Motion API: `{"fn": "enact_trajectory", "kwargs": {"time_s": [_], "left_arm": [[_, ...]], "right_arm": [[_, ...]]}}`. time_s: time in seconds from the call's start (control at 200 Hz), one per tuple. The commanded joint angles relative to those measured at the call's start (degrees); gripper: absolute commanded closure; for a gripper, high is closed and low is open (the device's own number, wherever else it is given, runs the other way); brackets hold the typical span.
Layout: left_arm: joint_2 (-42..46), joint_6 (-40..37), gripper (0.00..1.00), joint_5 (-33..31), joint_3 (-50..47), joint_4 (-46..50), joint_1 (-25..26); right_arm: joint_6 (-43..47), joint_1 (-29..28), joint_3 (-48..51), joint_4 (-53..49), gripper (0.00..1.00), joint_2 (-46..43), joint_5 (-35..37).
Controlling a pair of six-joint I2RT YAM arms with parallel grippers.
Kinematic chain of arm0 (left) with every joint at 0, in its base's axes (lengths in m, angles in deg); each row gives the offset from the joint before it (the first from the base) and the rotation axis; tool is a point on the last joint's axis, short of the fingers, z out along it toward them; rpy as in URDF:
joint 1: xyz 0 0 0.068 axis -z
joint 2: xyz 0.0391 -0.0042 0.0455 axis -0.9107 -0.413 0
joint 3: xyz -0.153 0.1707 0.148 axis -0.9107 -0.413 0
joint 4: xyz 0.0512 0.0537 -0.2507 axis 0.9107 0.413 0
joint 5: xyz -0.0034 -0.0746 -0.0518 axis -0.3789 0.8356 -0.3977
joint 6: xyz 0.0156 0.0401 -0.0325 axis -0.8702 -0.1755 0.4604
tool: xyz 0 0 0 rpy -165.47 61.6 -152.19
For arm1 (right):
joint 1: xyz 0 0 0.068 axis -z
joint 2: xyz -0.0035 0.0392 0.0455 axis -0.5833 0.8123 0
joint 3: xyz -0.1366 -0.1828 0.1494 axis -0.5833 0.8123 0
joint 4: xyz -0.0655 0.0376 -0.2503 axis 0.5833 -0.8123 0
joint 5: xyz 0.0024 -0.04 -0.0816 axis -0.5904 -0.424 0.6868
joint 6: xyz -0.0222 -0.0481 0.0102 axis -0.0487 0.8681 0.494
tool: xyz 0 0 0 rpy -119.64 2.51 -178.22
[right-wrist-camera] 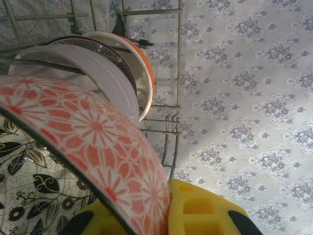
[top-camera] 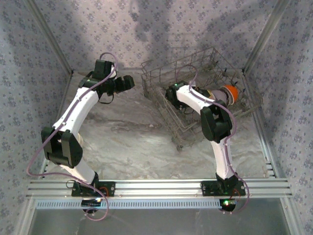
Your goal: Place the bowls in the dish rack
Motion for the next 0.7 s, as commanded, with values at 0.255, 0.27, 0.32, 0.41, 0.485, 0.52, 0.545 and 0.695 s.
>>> {"fn": "enact_trajectory", "kwargs": {"time_s": [0.255,0.27,0.32,0.41,0.485,0.52,0.545,0.695], "left_arm": [[1.87,0.66,0.13,0.99,-0.04,-0.78,-0.41],[1.87,0.69,0.13,1.03,-0.01,-0.77,-0.37],[1.78,0.74,0.13,1.03,0.00,-0.77,-0.37],[1.61,0.87,0.13,1.19,0.13,-0.81,-0.37],[1.61,0.96,0.13,1.29,0.17,-0.86,-0.37],[1.61,0.96,0.13,1.29,0.17,-0.89,-0.37],[1.61,0.96,0.12,1.22,0.18,-0.83,-0.37],[1.53,1.02,0.13,1.12,0.35,-0.59,-0.37]], "right_arm": [[2.50,2.04,3.74,2.46,0.86,0.72,-10.94],[2.49,2.09,3.80,2.56,0.86,0.72,-11.07],[2.74,2.24,3.99,3.08,0.85,0.66,-11.44],[3.37,2.47,4.34,3.98,0.85,0.63,-11.79],[4.04,2.71,4.60,4.95,0.84,0.63,-12.21],[4.36,2.84,4.74,5.52,0.75,0.53,-12.53],[4.61,2.94,4.78,5.77,0.74,0.54,-12.69],[5.72,3.29,5.11,7.16,0.70,0.02,-13.20]]}}
